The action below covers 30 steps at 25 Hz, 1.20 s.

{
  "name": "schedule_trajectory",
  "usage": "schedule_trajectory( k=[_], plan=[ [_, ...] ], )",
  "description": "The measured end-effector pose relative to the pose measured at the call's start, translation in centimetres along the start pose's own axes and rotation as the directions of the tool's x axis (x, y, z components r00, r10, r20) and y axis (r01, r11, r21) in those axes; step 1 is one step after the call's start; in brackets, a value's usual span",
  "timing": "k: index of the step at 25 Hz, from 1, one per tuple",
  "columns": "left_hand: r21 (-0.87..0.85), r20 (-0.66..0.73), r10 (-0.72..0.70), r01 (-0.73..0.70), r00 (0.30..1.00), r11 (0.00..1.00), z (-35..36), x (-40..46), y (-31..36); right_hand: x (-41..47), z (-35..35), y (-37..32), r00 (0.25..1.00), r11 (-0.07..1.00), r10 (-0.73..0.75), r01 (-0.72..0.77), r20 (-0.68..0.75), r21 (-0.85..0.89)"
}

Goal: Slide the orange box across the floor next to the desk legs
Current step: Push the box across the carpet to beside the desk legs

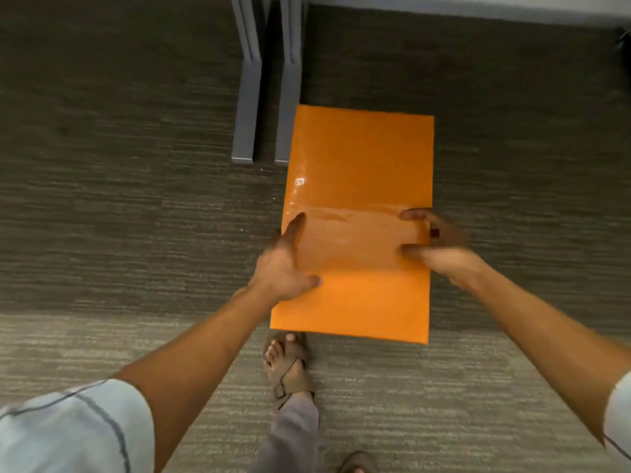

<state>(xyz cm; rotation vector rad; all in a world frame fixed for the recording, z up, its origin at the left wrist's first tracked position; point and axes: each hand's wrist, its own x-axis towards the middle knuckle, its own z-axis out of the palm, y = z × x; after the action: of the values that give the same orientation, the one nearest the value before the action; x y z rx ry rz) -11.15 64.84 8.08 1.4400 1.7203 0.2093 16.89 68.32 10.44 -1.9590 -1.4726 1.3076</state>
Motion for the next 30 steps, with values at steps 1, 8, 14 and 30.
schedule_trajectory(
  k=[1, 8, 14, 30],
  plan=[
    [-0.011, 0.002, 0.002, -0.002, 1.000, 1.000, 0.2, 2.0, -0.1, 1.7, 0.2, 0.1, 1.000, 1.000, -0.001, 0.001, -0.004, -0.007],
    [-0.022, 0.046, 0.045, -0.044, 0.998, 0.999, 1.9, 13.9, -2.1, 12.4, 1.8, 1.7, 0.997, 0.991, 0.046, -0.052, 0.056, 0.120],
    [0.002, 0.014, 0.021, -0.021, 1.000, 1.000, 3.1, 19.3, -3.8, 18.7, 3.1, 3.3, 0.992, 0.975, 0.121, -0.127, 0.042, 0.184],
    [0.030, 0.048, 0.005, -0.007, 0.999, 1.000, 4.6, 19.7, -3.0, 19.6, 4.1, 8.8, 0.992, 0.994, 0.101, -0.104, 0.070, 0.030]
  ],
)
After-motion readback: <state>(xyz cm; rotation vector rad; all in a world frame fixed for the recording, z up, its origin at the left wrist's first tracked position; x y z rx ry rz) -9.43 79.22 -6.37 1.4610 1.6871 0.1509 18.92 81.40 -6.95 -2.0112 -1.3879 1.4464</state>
